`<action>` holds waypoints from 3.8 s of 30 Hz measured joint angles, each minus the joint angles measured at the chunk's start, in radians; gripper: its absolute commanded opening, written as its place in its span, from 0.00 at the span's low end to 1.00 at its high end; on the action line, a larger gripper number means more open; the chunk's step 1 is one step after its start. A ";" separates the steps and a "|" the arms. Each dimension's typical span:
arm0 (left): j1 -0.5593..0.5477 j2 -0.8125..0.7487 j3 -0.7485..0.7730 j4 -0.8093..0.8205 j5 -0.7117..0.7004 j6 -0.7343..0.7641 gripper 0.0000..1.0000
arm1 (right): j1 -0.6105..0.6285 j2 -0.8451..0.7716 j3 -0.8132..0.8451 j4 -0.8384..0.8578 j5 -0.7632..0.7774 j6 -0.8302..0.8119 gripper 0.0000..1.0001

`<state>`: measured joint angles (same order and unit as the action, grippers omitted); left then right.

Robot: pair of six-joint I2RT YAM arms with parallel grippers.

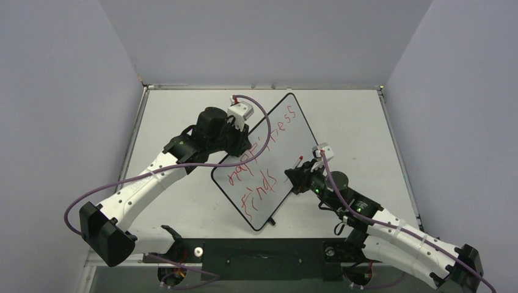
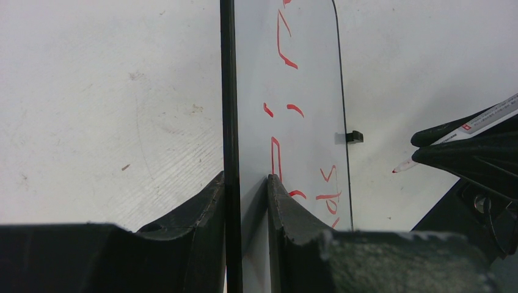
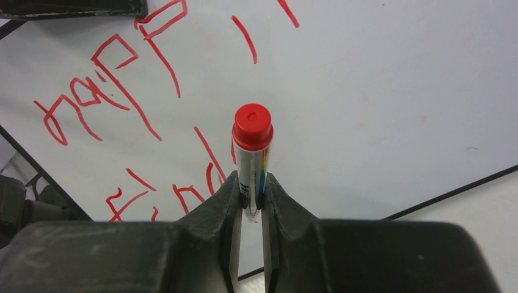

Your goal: Write a sentence on the whiteboard

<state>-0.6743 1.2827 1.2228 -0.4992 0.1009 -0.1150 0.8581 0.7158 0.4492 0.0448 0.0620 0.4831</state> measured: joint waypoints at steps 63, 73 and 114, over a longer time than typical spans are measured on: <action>0.000 -0.006 -0.001 -0.001 0.005 0.000 0.00 | -0.230 0.331 -0.107 0.605 -0.238 0.206 0.00; 0.000 -0.006 -0.001 -0.001 0.005 0.000 0.00 | -0.230 0.361 -0.143 0.729 -0.153 0.248 0.00; 0.000 -0.008 -0.006 -0.002 -0.002 -0.003 0.00 | -0.257 0.438 -0.270 0.843 -0.016 0.289 0.00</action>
<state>-0.6743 1.2751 1.2171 -0.5011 0.0986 -0.1177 0.6006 1.1534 0.1787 0.8883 0.0460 0.7719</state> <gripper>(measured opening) 0.211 0.106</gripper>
